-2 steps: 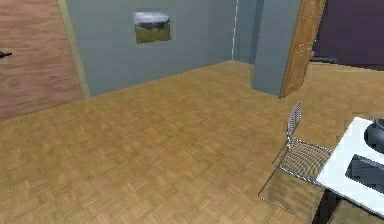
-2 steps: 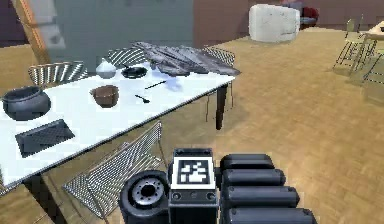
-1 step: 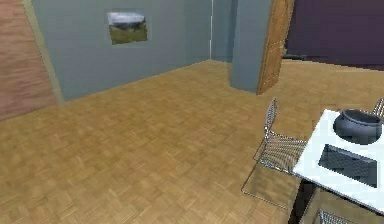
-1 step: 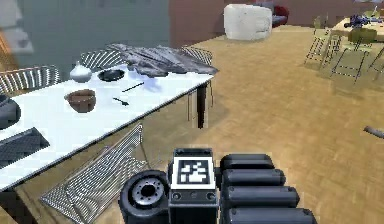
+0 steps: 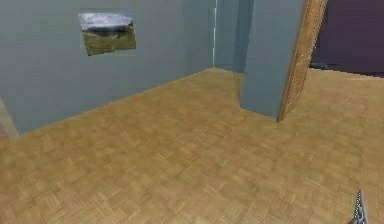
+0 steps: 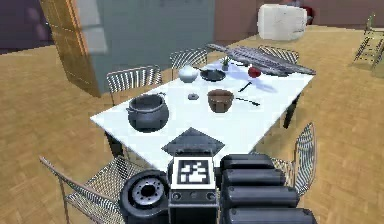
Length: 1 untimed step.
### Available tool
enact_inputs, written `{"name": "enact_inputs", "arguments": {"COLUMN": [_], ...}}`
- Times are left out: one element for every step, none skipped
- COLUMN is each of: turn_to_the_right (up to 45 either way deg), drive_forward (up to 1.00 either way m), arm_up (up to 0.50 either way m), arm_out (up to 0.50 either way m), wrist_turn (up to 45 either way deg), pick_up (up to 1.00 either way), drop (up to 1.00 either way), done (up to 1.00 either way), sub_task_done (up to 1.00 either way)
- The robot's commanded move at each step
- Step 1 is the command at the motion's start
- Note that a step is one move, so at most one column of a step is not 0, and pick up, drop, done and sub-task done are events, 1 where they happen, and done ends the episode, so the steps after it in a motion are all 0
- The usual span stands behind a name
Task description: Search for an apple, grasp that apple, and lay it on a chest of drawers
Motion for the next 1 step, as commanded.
{"name": "enact_inputs", "arguments": {"turn_to_the_right": [3.0], "drive_forward": [0.00], "arm_up": [0.00], "arm_out": [0.00], "wrist_turn": [0.0], "pick_up": [0.00], "drop": [0.00], "done": [0.00], "sub_task_done": [0.00]}}
